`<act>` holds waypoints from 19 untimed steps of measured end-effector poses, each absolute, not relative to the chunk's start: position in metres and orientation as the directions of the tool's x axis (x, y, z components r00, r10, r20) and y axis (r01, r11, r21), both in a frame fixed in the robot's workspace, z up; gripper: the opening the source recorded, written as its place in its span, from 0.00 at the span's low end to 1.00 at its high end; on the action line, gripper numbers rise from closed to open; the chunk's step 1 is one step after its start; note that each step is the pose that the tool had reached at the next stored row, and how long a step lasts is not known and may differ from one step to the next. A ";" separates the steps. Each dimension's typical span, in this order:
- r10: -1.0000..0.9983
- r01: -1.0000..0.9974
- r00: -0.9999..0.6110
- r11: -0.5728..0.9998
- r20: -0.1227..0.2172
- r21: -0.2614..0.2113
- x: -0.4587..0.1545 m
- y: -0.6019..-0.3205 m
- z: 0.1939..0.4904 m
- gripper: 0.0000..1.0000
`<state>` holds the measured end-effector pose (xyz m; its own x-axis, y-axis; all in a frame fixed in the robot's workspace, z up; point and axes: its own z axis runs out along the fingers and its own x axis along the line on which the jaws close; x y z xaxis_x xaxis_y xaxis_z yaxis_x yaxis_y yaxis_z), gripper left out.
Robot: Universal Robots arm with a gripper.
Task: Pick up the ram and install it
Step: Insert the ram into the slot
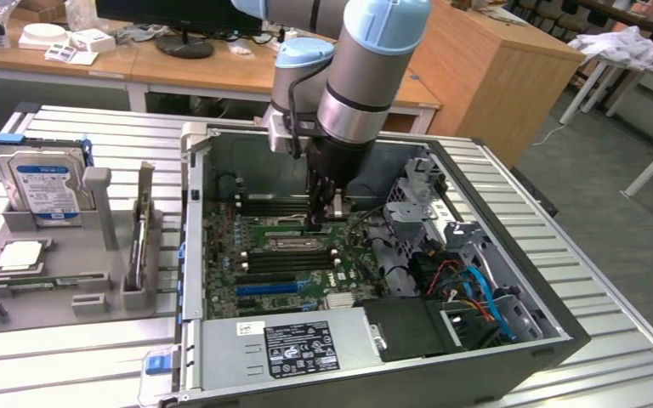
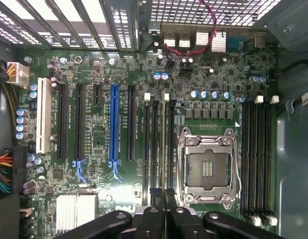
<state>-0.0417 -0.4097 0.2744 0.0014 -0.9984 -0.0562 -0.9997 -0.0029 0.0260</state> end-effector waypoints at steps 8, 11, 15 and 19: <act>-0.998 -1.000 0.002 -0.003 -0.056 0.026 -0.041 -0.412 0.274 0.12; -0.998 -1.000 0.001 -0.003 -0.056 0.026 -0.041 -0.415 0.274 0.12; -0.998 -1.000 0.002 -0.003 -0.056 0.026 -0.041 -0.419 0.274 0.12; -0.998 -1.000 0.001 -0.003 -0.056 0.026 -0.041 -0.419 0.274 0.12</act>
